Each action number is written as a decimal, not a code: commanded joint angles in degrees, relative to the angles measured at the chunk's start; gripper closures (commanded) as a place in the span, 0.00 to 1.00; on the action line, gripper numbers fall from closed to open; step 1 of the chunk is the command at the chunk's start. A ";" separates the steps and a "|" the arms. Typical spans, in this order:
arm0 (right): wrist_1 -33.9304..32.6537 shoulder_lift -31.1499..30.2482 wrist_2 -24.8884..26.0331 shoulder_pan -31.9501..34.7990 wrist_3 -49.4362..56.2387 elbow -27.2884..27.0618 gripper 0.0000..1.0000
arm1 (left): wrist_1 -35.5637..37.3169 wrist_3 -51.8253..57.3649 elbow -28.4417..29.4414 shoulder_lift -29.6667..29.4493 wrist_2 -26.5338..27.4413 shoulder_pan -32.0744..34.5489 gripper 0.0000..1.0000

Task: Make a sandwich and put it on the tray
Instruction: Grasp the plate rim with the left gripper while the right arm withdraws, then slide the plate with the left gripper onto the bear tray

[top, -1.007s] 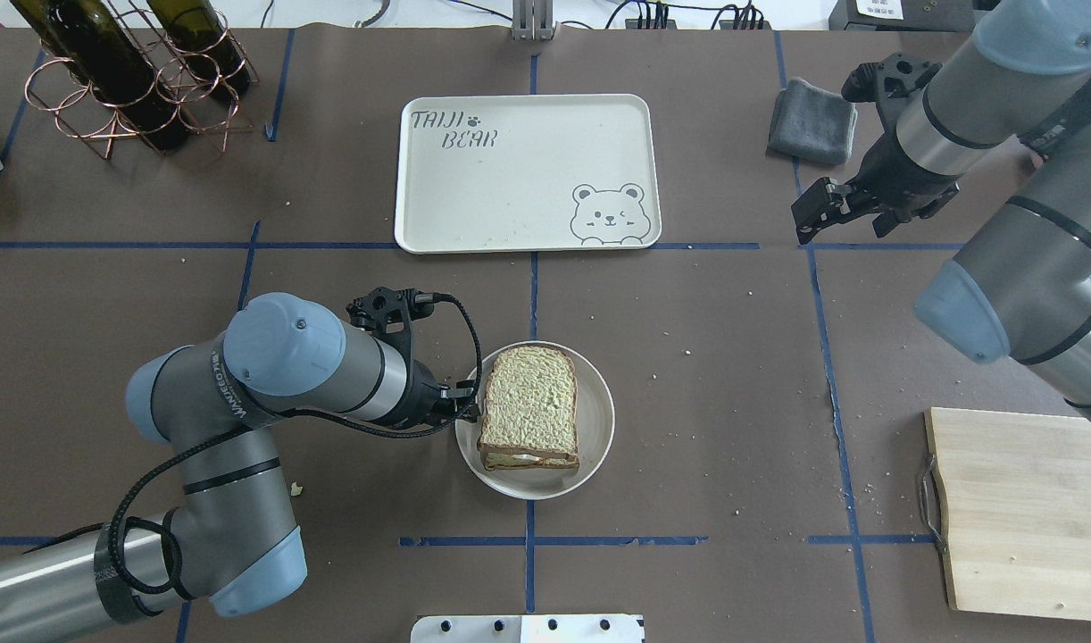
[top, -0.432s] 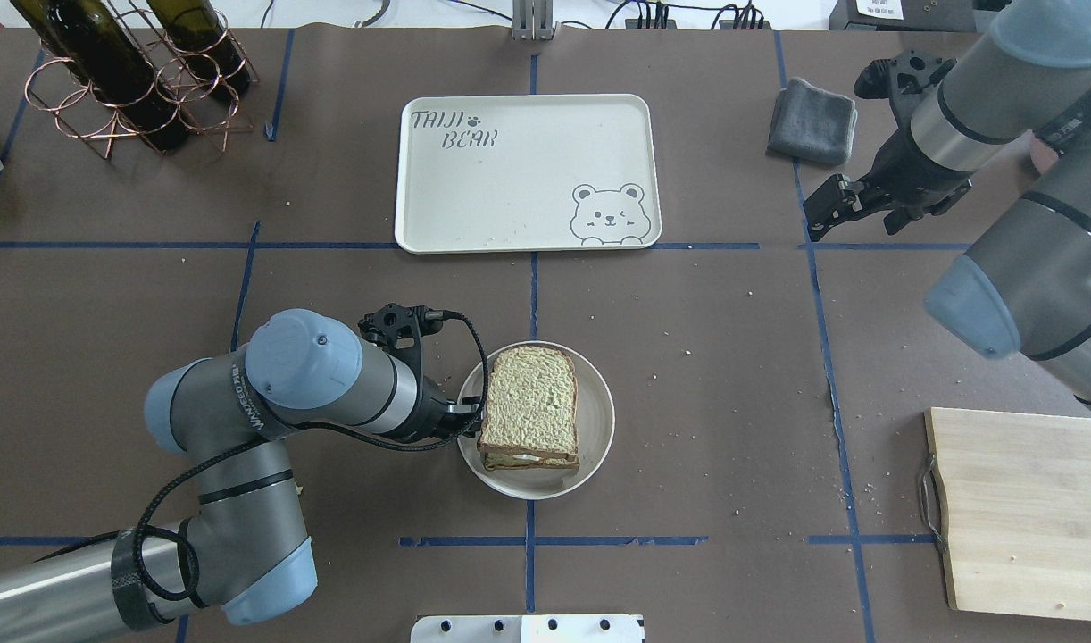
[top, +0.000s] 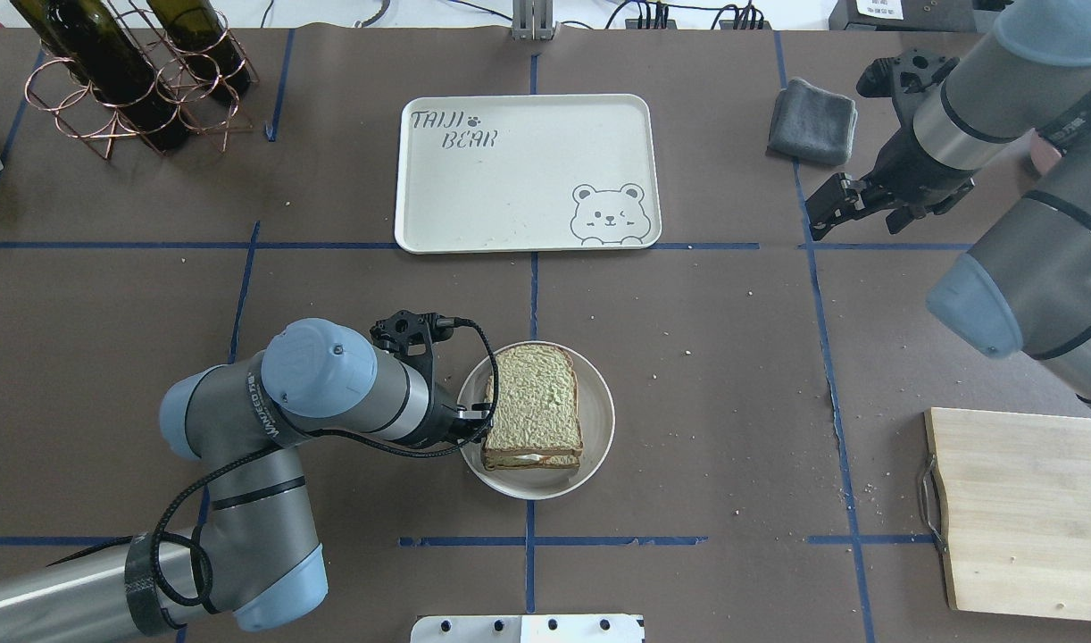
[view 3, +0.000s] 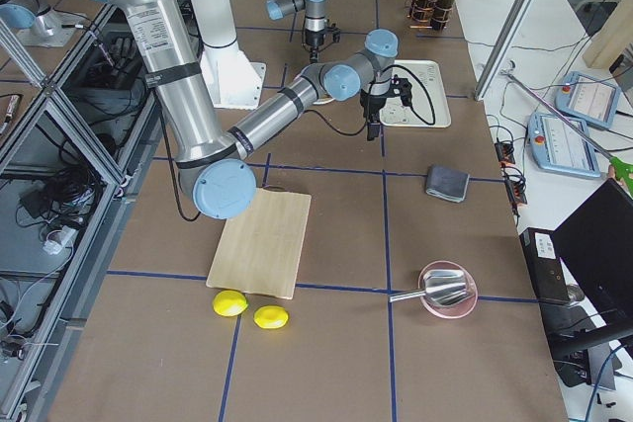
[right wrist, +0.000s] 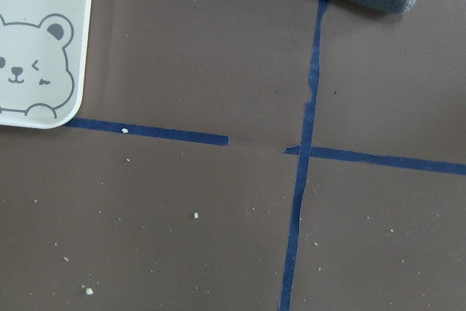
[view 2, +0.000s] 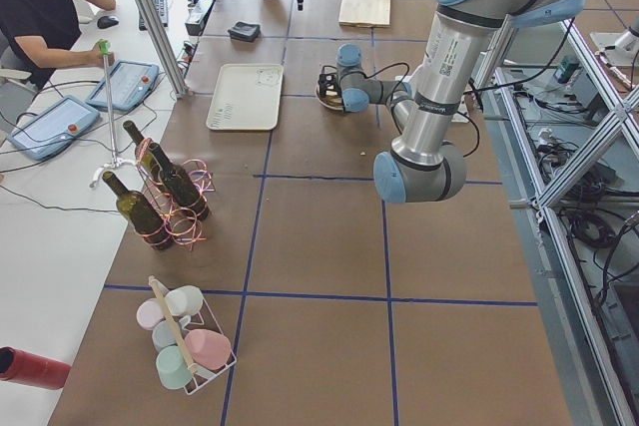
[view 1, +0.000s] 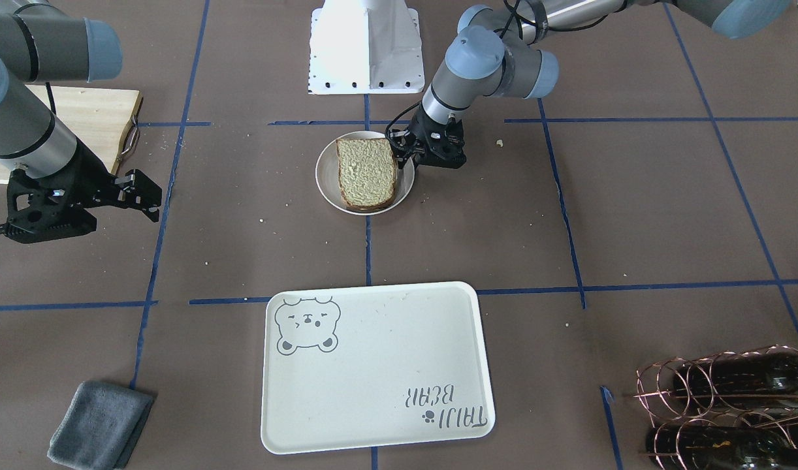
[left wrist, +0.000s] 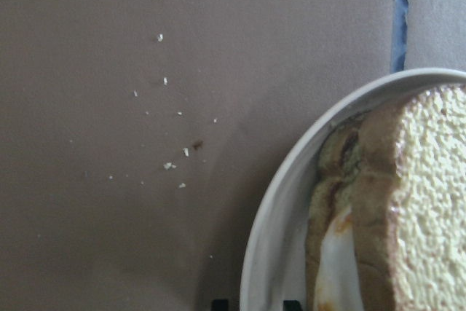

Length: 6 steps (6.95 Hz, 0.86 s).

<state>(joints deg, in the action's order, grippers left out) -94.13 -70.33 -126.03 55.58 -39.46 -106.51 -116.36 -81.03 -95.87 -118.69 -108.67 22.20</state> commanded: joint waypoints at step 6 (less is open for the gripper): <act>0.09 -4.44 -1.05 4.60 7.17 -0.62 0.00 | -2.20 -3.14 -5.02 -0.31 -7.22 4.84 1.00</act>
<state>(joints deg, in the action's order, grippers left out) -93.93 -72.96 -126.28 58.26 -35.76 -106.96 -118.34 -81.93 -100.00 -118.74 -112.04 24.66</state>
